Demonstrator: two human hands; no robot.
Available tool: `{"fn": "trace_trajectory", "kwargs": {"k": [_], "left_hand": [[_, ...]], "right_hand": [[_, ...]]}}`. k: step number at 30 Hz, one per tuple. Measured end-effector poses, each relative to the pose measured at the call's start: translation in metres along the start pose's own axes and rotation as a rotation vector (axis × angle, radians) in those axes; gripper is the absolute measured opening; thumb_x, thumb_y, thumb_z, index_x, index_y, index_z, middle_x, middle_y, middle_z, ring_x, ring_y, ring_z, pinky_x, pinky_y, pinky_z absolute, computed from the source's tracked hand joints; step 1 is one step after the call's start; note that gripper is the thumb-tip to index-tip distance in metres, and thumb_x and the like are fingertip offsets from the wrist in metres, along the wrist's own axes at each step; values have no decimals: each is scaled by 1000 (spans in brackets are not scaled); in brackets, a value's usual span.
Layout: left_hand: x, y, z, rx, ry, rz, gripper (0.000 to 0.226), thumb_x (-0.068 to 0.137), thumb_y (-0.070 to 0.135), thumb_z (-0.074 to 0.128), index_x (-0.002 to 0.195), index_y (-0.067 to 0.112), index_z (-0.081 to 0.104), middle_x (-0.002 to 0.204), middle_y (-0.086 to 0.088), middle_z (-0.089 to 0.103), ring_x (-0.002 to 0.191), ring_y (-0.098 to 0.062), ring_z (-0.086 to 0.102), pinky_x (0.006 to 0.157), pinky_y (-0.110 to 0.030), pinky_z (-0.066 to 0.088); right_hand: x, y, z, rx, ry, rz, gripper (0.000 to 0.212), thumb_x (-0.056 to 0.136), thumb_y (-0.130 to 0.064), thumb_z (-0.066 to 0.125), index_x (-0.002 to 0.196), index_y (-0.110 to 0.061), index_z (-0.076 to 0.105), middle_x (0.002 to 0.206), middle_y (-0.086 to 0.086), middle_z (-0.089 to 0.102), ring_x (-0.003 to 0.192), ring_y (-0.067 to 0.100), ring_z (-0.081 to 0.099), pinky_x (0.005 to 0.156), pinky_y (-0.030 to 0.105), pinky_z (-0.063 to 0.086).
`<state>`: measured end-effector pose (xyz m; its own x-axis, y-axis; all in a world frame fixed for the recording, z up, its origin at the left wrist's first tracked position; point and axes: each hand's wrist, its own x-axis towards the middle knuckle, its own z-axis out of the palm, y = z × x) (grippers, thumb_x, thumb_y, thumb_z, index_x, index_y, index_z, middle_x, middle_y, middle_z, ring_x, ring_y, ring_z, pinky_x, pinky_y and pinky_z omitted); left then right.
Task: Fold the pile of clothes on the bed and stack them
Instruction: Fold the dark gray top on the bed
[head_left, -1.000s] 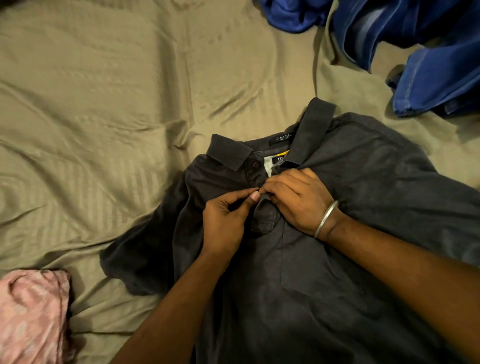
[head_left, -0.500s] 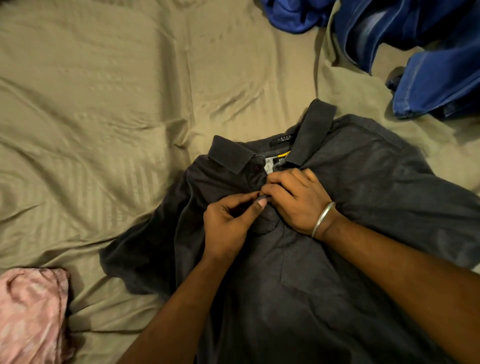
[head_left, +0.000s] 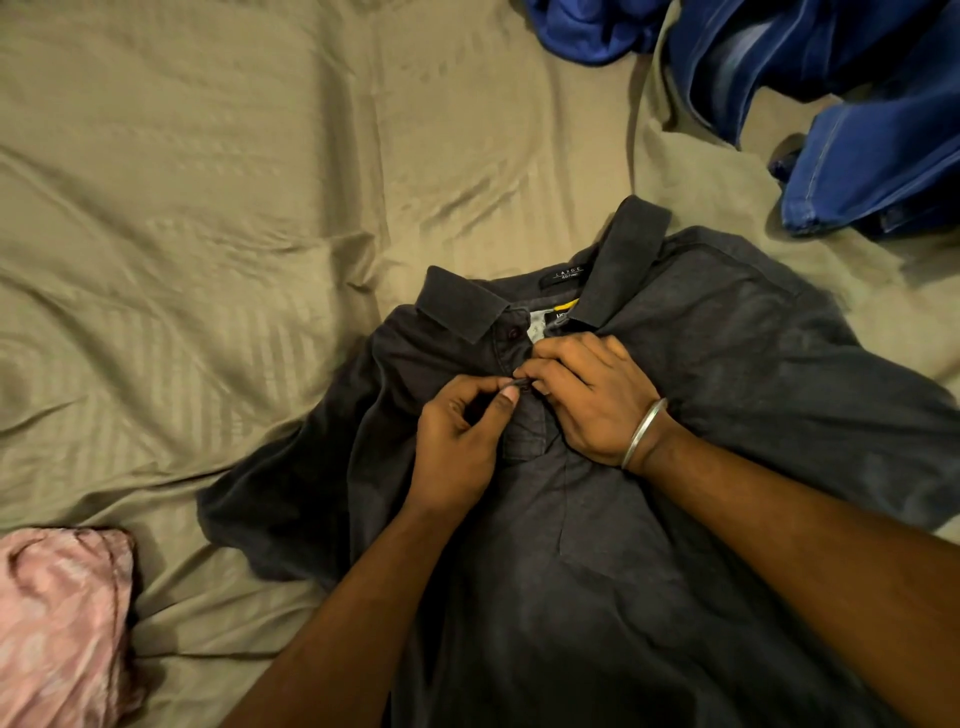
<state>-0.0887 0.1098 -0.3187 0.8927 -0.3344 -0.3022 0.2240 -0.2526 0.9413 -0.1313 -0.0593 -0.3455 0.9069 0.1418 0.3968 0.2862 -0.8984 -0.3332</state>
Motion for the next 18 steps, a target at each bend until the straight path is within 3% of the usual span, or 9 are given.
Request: {"fn": "trace_trajectory", "kwargs": {"k": [5, 9, 12, 14, 16, 18], "left_hand": [[2, -2, 0, -4, -42, -22, 6, 90, 17, 65, 92, 18, 71, 100, -15, 69, 93, -17, 67, 85, -30, 53], [2, -8, -3, 217, -74, 43, 15, 89, 38, 55, 92, 27, 64, 97, 4, 63, 94, -10, 62, 91, -40, 51], [-2, -9, -3, 369, -74, 84, 22, 91, 39, 50, 100, 23, 63, 98, 12, 60, 93, -6, 60, 89, -41, 51], [-5, -3, -3, 220, -14, 53, 19, 89, 36, 53, 96, 25, 66, 93, 8, 65, 87, -8, 63, 84, -36, 53], [-6, 5, -4, 126, 75, 65, 15, 90, 24, 55, 94, 21, 69, 83, 7, 67, 73, -6, 62, 72, -23, 51], [-3, 12, -7, 195, 163, 148, 14, 91, 15, 57, 96, 18, 70, 84, 7, 69, 69, -5, 64, 67, -23, 53]], "right_hand": [[0, 0, 0, 11, -18, 48, 26, 94, -23, 51, 111, -12, 68, 112, 6, 64, 93, 22, 52, 72, 33, 34], [-1, 0, 1, -3, -5, 68, 28, 96, -28, 53, 116, -15, 66, 117, 5, 61, 93, 24, 54, 73, 36, 39], [-1, -3, 1, 73, 67, 135, 33, 95, -29, 55, 125, -15, 53, 127, 8, 42, 106, 25, 51, 80, 40, 51], [-2, -4, -1, 155, 134, 160, 36, 94, -24, 56, 126, -12, 49, 130, 10, 35, 114, 25, 49, 90, 42, 53], [-1, -4, -5, 224, 182, 199, 36, 93, -17, 55, 127, -7, 49, 131, 11, 36, 117, 26, 50, 99, 41, 48], [3, -4, -9, 287, 225, 268, 35, 91, -5, 52, 126, 1, 53, 130, 16, 44, 120, 28, 50, 107, 37, 42]]}}
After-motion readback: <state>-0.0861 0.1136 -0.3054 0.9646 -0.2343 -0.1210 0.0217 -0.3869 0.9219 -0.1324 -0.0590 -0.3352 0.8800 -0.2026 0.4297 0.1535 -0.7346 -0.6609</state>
